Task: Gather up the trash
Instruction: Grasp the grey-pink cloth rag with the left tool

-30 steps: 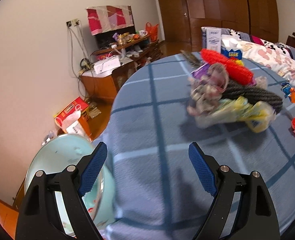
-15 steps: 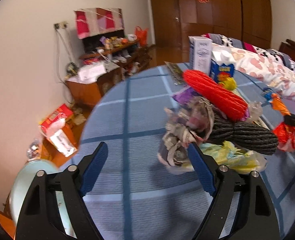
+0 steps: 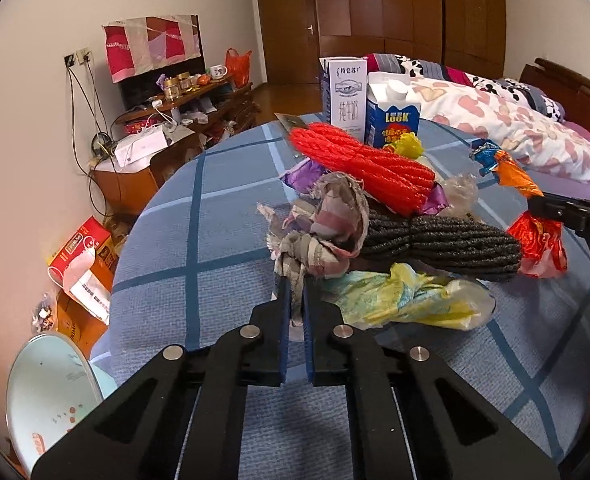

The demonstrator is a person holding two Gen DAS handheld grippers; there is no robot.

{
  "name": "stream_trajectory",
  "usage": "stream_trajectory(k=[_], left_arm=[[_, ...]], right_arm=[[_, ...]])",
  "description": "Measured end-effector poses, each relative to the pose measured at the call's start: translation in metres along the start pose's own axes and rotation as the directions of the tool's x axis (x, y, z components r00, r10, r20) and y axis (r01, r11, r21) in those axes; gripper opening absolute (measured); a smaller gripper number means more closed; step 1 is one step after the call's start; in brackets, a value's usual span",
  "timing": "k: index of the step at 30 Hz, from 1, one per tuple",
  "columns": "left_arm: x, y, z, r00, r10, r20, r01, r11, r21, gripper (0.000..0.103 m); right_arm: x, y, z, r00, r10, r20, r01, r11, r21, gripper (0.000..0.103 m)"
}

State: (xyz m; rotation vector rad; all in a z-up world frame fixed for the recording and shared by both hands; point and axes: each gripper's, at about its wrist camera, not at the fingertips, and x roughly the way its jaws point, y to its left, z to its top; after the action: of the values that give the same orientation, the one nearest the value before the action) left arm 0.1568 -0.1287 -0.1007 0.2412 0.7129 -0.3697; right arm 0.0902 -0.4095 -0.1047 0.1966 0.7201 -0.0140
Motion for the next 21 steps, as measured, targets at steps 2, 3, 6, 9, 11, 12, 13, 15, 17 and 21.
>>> stream_trajectory(k=[2,3,6,9,11,12,13,15,17,21], left_arm=[[-0.004,0.004,0.001,1.000,0.005,0.009,-0.005,1.000,-0.006,0.005],[-0.007,0.006,0.002,1.000,0.006,0.015,-0.006,1.000,-0.012,0.005],[-0.017,0.012,0.004,0.999,0.013,0.038,-0.012,1.000,-0.021,0.004],[-0.030,0.018,0.008,0.998,0.026,0.062,-0.024,0.999,-0.034,0.004],[-0.040,0.024,0.009,0.996,0.036,0.077,-0.032,0.999,-0.043,0.004],[-0.044,0.027,0.010,0.996,0.043,0.082,-0.039,0.998,-0.046,0.004],[-0.048,0.029,0.009,0.995,0.049,0.084,-0.045,0.998,-0.047,0.004],[-0.056,0.034,0.007,0.993,0.074,0.092,-0.070,0.996,-0.047,0.004],[-0.061,0.039,0.003,0.991,0.094,0.095,-0.090,0.995,-0.047,0.004],[-0.069,0.056,-0.006,0.987,0.137,0.080,-0.132,0.989,-0.064,0.004]], right_arm=[[-0.003,0.001,0.000,1.000,-0.003,0.007,0.003,1.000,-0.004,0.015],[-0.005,0.001,0.001,1.000,-0.002,0.009,0.002,1.000,-0.004,0.015],[-0.011,0.002,0.002,1.000,-0.002,0.023,0.002,1.000,-0.005,0.015],[-0.022,0.006,0.005,0.999,0.008,0.045,-0.008,1.000,-0.005,0.015],[-0.030,0.009,0.007,0.998,0.015,0.061,-0.015,1.000,-0.008,0.015],[-0.035,0.013,0.009,0.997,0.021,0.073,-0.020,1.000,-0.013,0.015],[-0.038,0.016,0.010,0.996,0.024,0.081,-0.023,1.000,-0.018,0.015],[-0.046,0.026,0.013,0.994,0.040,0.098,-0.037,0.999,-0.038,0.015],[-0.048,0.037,0.015,0.993,0.057,0.103,-0.051,0.997,-0.055,0.015],[-0.047,0.064,0.018,0.991,0.096,0.097,-0.086,0.991,-0.098,0.015]])
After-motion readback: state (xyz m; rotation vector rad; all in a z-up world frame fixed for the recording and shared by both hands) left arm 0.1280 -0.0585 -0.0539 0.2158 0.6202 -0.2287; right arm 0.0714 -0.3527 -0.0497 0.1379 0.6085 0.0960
